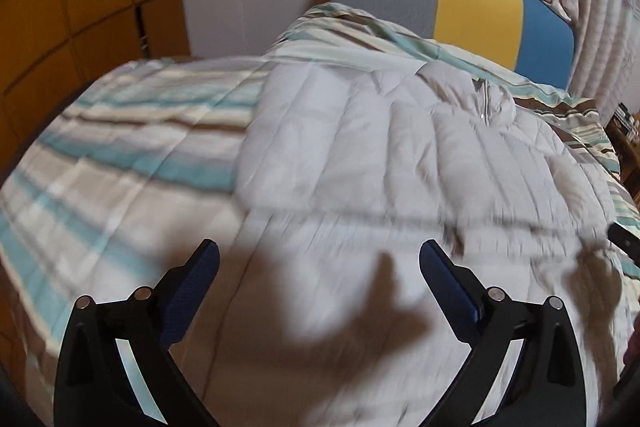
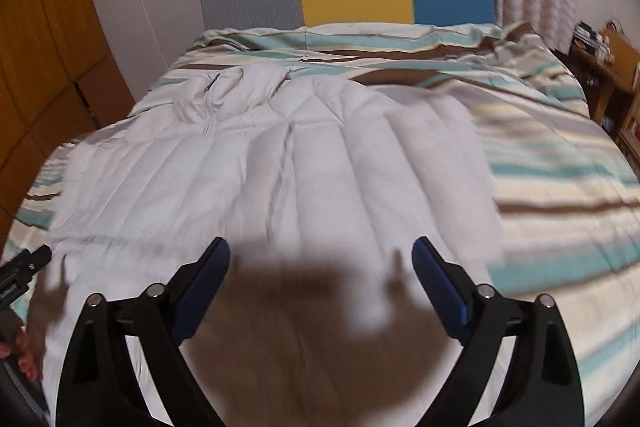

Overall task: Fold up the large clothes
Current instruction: 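Grasp the jacket hem with both grippers and lift it toward the collar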

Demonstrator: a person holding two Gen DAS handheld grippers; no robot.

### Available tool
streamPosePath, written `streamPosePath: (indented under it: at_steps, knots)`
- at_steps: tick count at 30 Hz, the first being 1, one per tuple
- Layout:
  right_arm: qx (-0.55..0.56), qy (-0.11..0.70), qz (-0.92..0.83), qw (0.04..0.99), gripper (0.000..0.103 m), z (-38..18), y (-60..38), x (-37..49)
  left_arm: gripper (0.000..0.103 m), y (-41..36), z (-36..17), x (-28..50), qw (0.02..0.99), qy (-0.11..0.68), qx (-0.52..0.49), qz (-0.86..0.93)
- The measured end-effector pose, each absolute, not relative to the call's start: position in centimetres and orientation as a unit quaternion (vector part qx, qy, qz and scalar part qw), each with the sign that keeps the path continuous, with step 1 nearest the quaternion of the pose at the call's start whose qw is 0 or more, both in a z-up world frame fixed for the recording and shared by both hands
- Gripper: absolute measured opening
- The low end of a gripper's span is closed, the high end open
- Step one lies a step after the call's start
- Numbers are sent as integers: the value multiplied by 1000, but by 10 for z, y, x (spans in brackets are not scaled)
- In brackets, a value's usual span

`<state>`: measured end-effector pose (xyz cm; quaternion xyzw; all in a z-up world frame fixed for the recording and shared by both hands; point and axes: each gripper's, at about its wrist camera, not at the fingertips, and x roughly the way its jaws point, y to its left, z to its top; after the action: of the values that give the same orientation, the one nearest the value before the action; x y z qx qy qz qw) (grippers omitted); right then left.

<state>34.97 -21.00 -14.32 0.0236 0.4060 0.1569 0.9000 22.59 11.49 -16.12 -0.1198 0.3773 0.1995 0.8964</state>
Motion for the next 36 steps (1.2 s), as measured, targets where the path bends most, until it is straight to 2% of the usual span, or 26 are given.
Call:
streamPosePath:
  at_steps: [2,6,8,20,25,27,28,30,31,32,33,36]
  knots:
    - [37,410,159,898,79,-140,-226,328,99,114,-166,201,895,376,-131,200]
    - [66,415,144,896,71,-140,-271,277,90,112,-177,154,890,378,-149,208]
    - [72,418,136,896,70,-141,-289,256,87,112,-182,135,887,383,-156,207]
    - [116,468,104,870,71,-172,-364,165,87,103,-205,56,887,388,-187,164]
    - [115,481,118,861,70,-185,-368,141,78,92,-211,31,886,395,-200,139]
    - [115,477,124,862,63,-189,-368,130,72,86,-214,23,887,394,-203,129]
    - [114,472,130,864,51,-189,-364,129,68,83,-215,21,887,394,-204,126]
    - [111,467,145,865,42,-189,-359,127,40,76,-215,20,891,394,-197,109]
    - [112,464,152,865,34,-187,-357,128,37,71,-211,21,894,394,-187,106]
    - [114,462,158,866,26,-185,-356,129,29,67,-207,23,897,391,-180,104]
    - [117,458,164,866,23,-183,-354,130,24,67,-203,24,899,386,-181,102]
    - [133,441,179,869,17,-171,-351,137,19,72,-188,26,904,367,-199,96]
